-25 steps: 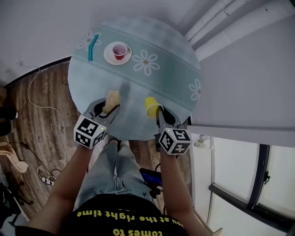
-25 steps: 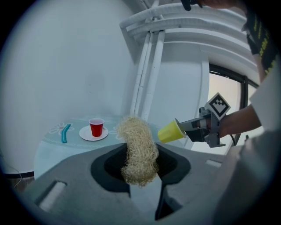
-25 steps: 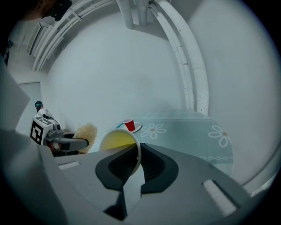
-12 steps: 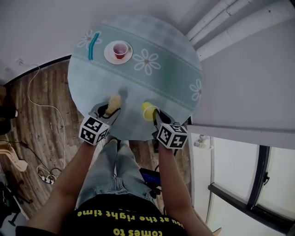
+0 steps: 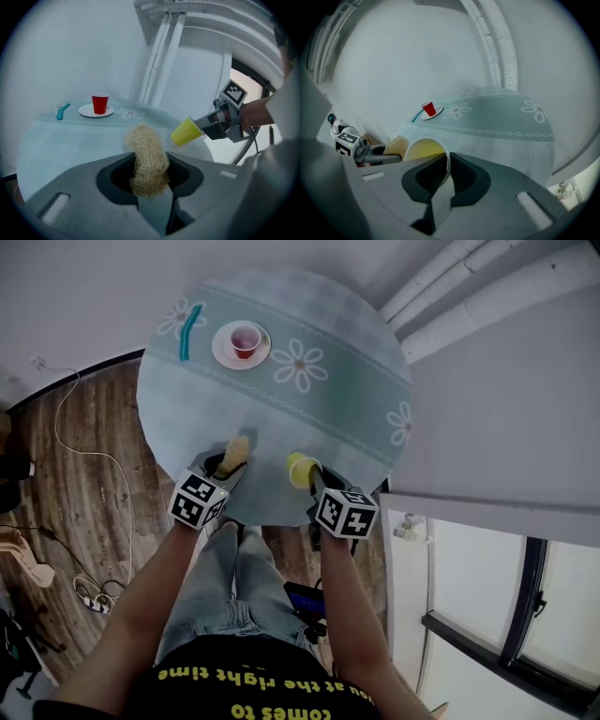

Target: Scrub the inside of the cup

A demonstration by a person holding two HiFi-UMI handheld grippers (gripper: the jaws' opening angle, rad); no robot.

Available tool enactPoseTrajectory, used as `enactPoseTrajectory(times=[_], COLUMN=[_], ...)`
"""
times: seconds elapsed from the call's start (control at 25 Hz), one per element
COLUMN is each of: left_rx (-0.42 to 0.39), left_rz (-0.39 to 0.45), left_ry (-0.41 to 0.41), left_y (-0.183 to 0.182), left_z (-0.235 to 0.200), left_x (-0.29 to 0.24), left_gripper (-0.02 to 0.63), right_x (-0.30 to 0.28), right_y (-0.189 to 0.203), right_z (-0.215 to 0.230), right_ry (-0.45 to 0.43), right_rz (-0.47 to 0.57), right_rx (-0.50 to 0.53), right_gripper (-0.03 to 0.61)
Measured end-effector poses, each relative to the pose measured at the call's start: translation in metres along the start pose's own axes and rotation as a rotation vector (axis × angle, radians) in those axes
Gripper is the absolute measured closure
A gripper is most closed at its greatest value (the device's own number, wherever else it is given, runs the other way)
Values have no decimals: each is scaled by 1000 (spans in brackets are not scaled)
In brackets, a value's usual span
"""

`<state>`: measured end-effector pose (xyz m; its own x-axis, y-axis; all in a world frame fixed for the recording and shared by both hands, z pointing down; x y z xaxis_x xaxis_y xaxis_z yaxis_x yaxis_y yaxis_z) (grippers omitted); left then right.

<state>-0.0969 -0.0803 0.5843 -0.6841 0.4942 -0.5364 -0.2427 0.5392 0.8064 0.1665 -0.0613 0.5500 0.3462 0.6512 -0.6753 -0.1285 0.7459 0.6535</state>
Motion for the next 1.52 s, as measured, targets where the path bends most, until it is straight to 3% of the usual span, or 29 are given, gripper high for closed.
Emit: enactPoseTrajectory(times=[0.48,1.12,1.52], left_rx=[53,75,92], left_rz=[-94,-142,-165], left_ry=[3,16,37], left_y=[5,1,-2], left_z=[-9,-13,-15], left_x=[-16,-17,-21], left_gripper=[449,426,420], right_x=[-5,-17,-26], right_y=[-5,-11,-14], right_z=[-2,-7,-5], right_ry=[11,0,-18], right_rz=[-14,-79,-100], right_rx=[37,39,14], right_gripper=[551,523,428])
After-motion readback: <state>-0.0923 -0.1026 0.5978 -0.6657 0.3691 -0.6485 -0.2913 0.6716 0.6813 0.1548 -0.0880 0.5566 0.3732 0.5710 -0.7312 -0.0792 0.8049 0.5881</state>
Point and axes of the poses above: the fingertips, and each gripper's own axes: x backward along the fingers, z to its right, y out of its underside, the point moved 10 cm from there along x, backward along the fingers, and after that the axes turned 3 degrees about z, right-handed, at the moved point
